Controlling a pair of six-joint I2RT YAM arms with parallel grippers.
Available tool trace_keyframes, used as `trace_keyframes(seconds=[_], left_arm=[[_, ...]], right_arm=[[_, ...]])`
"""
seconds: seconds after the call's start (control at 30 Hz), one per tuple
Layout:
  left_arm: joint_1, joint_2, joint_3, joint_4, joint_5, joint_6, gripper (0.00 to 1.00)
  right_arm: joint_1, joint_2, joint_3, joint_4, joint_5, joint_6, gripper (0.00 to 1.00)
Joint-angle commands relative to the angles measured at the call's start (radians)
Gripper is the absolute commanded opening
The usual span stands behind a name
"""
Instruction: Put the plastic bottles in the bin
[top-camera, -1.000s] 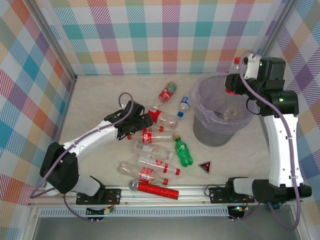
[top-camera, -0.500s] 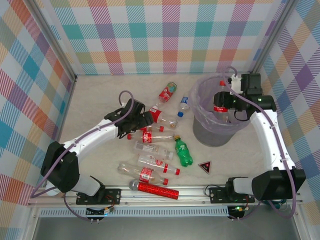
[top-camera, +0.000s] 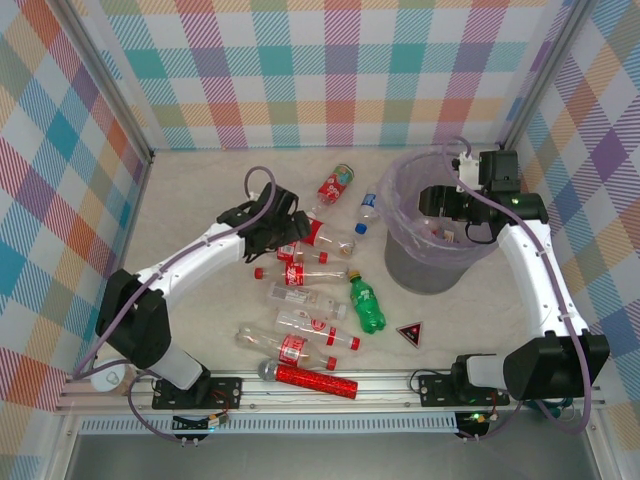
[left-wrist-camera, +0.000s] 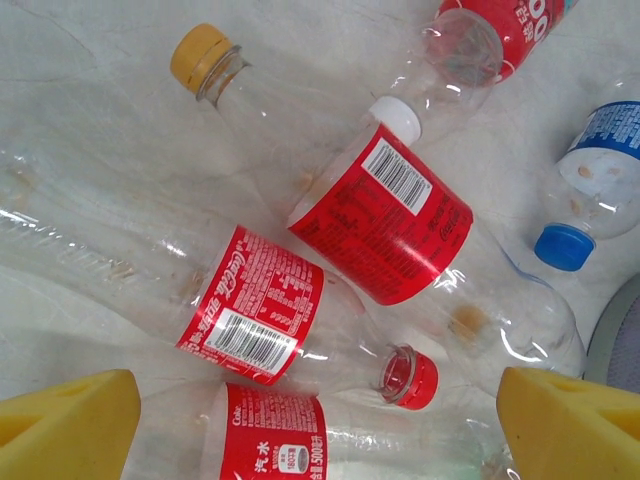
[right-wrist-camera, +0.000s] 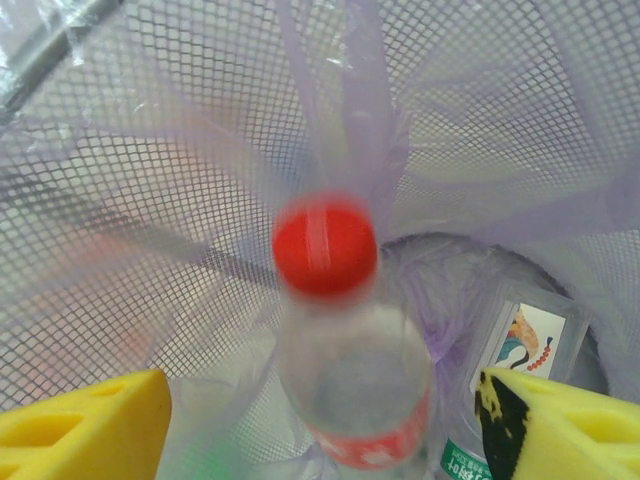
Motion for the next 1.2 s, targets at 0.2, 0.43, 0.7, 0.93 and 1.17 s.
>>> trace_keyframes(seconds=[0.2, 0.43, 0.7, 0.93, 1.17], left_arm=[[-0.014, 0.082, 0.122, 0.010, -0.035, 0.087, 0.92], [-0.037, 0.262, 0.357, 0.005, -0.097, 0.269, 0.91], [0.055, 0.540, 0.660, 0.044, 0.134, 0.485, 0.87], [0.081, 0.757, 0.932, -0.108, 0.167, 0.636, 0.91], [0.079, 0.836, 0.969, -0.173, 0.222, 0.661, 0.95]], right_arm=[[0.002, -0.109, 0.096, -0.051, -0.034, -0.002, 0.85], [0.002, -0.198, 0.133, -0.087, -0.070, 0.035, 0.85], [0.002, -0.281, 0.141, -0.123, -0.162, 0.072, 0.85], [0.002, -0.318, 0.151, -0.179, -0.146, 0.070, 0.85], [0.002, -0.322, 0.141, -0.197, -0.139, 0.063, 0.85]])
